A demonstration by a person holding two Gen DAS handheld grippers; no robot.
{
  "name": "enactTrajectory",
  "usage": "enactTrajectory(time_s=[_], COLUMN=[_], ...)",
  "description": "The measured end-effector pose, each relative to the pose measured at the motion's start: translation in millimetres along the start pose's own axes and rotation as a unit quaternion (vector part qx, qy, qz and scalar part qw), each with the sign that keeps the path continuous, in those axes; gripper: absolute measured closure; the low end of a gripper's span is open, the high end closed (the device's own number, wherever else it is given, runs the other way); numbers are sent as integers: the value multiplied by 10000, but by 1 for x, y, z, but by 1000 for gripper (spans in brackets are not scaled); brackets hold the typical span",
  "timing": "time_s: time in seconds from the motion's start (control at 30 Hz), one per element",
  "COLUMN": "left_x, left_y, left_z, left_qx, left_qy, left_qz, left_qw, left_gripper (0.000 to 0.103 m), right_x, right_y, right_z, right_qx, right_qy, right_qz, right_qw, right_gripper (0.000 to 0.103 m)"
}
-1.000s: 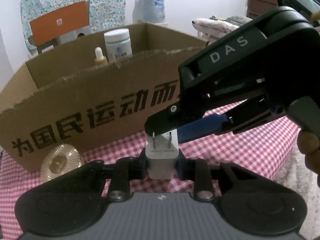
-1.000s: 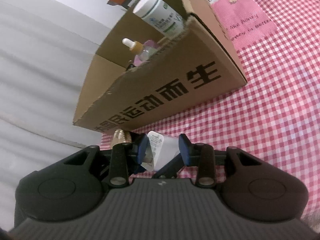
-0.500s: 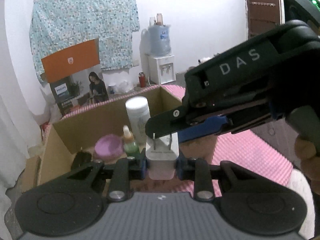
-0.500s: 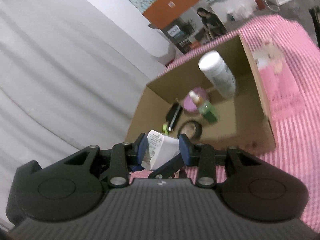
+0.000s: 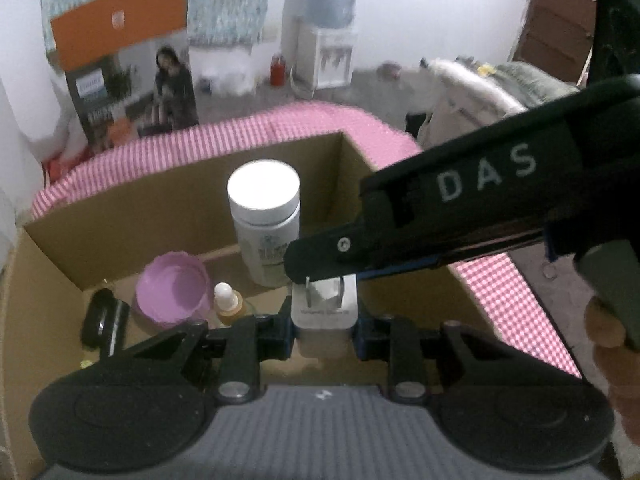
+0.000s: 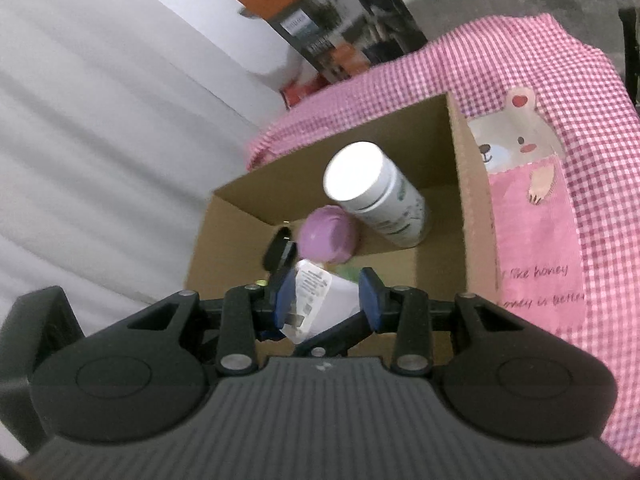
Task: Organize rigid objects
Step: 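Lower the white plug charger into the box and open the right tool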
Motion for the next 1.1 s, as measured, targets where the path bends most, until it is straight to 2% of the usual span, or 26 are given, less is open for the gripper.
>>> enactTrajectory(time_s=[0.3, 0.47, 0.73, 0.87, 1.1], left_x=[9, 12, 14, 14, 14], left_y=[-32, -41, -40, -35, 2], left_z=[-8, -9, -8, -7, -3], left_qx=[-52, -104, -144, -106, -14], left_qy=[342, 467, 556, 502, 270], left_qz=[-486, -493, -367, -256, 163], left_qw=[9982, 9976, 9977, 9984, 9995], left_gripper=[75, 75, 73, 59, 35], right_x=[16, 21, 22, 21, 22], right_y=[-33, -33, -35, -29, 9], right_z=[9, 11, 11, 9, -6], right_qx=[-541, -719, -767, -680, -419], right_qy=[450, 659, 813, 789, 878], right_qz=[-325, -323, -252, -127, 416], right_qw=[9970, 9947, 9934, 9945, 9944], right_gripper=[68, 67, 67, 66, 60])
Point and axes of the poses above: each gripper's, at about its wrist camera, not at the fingertips, and y roughly against the way its jaws point, z to its right, x to its top, the point moved 9 cm from there along -y, roughly the way its jaws point, and after that the axes turned 1 degree about z, right-handed, at the moved point
